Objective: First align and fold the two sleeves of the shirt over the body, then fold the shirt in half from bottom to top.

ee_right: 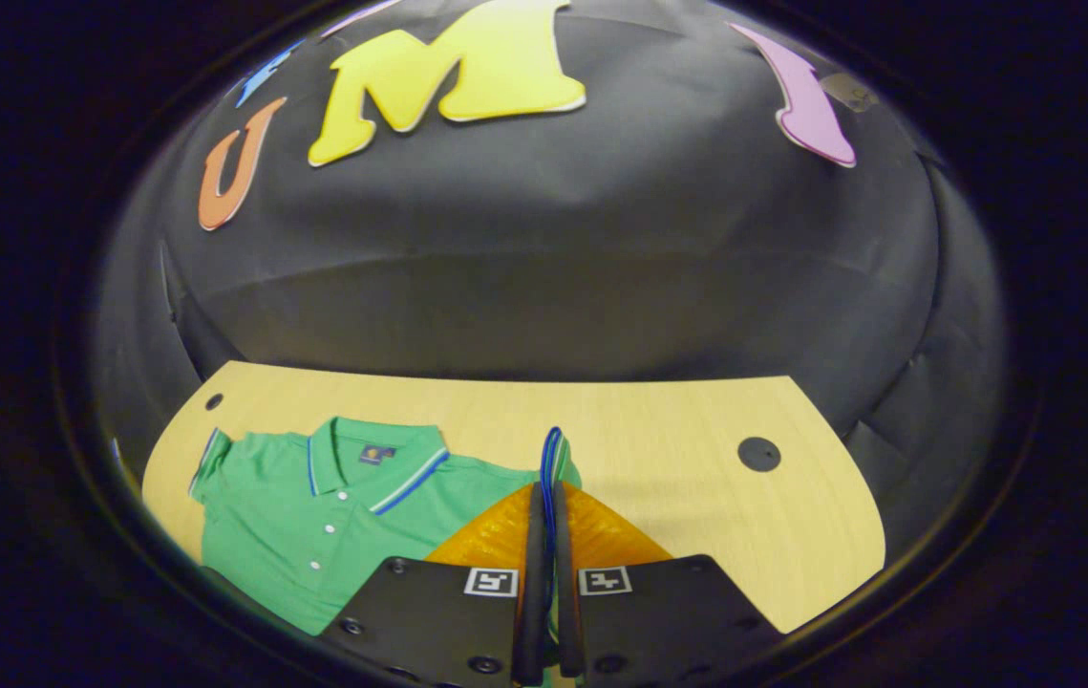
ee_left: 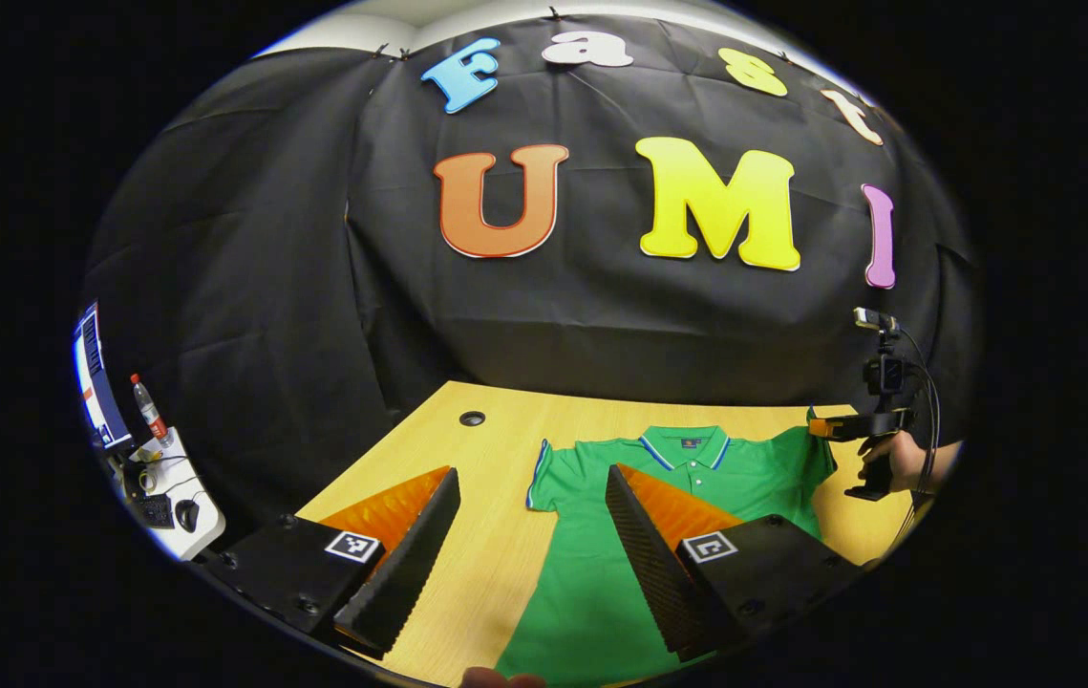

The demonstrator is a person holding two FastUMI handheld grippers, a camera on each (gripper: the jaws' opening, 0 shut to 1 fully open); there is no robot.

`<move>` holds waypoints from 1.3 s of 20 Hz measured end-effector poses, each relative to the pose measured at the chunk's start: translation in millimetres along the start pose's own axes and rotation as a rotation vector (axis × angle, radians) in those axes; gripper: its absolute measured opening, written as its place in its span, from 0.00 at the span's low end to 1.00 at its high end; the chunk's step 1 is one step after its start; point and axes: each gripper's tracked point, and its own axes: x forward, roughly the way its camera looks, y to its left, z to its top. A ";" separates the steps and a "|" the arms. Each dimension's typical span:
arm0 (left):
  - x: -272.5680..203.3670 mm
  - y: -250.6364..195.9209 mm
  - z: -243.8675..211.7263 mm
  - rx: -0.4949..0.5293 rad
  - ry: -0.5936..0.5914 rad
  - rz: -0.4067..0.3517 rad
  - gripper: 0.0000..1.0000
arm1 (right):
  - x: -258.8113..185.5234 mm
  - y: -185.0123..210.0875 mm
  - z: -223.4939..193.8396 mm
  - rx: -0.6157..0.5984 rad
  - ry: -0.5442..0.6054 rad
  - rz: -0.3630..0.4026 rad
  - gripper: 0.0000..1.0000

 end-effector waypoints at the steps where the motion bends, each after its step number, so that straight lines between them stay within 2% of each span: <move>1: -2.4 6.2 1.1 0.005 -0.005 0.007 0.99 | -1.8 17.0 0.9 -0.011 0.008 0.008 0.08; 3: -9.1 19.6 4.3 0.009 -0.023 0.025 0.99 | -1.1 44.9 4.4 -0.024 0.007 0.028 0.12; 4: -12.9 25.6 4.2 0.007 -0.027 0.034 0.99 | 0.8 58.5 4.7 -0.035 0.006 0.046 0.08; 6: -20.9 41.7 1.9 0.016 -0.019 0.057 0.99 | 7.1 87.6 -3.2 -0.061 0.031 0.073 0.08; 8: -26.8 58.6 6.5 0.036 -0.035 0.085 0.99 | 11.6 106.1 -9.1 -0.060 0.046 0.089 0.05; 9: -28.2 66.9 6.0 0.029 -0.041 0.097 0.99 | 14.8 114.2 -14.3 -0.069 0.061 0.092 0.08; 12: -30.4 76.1 2.2 0.004 -0.037 0.110 0.99 | 12.3 130.8 -16.3 -0.067 0.067 0.116 0.09; 14: -28.2 77.7 0.7 0.000 -0.047 0.103 0.99 | 6.4 131.6 -16.1 -0.052 0.068 0.111 0.36; 17: -21.2 72.5 -5.6 0.011 -0.047 0.061 0.99 | -7.7 121.3 -9.3 -0.058 0.050 0.082 0.84; 18: -17.2 68.6 -6.8 0.006 -0.051 0.035 0.99 | -14.3 115.5 -3.7 -0.078 0.025 0.064 0.88; 19: -13.7 66.4 -7.9 -0.004 -0.054 0.019 0.99 | -23.5 111.8 1.2 -0.103 -0.001 0.049 0.83; 20: -9.9 65.0 -11.1 -0.017 -0.046 0.006 0.98 | -35.0 109.5 6.7 -0.123 -0.021 0.042 0.85; 22: -0.8 56.7 -17.8 -0.043 -0.036 -0.042 0.99 | -61.4 110.3 11.3 -0.149 -0.046 0.055 0.88; 23: 4.6 52.6 -18.3 -0.051 -0.035 -0.071 0.99 | -77.1 109.1 14.2 -0.164 -0.061 0.064 0.84; 25: 17.5 46.7 -17.8 -0.054 -0.031 -0.128 0.99 | -114.4 109.6 21.0 -0.193 -0.098 0.086 0.84; 26: 25.9 43.9 -18.5 -0.050 -0.026 -0.150 0.99 | -134.6 108.4 23.7 -0.208 -0.118 0.093 0.88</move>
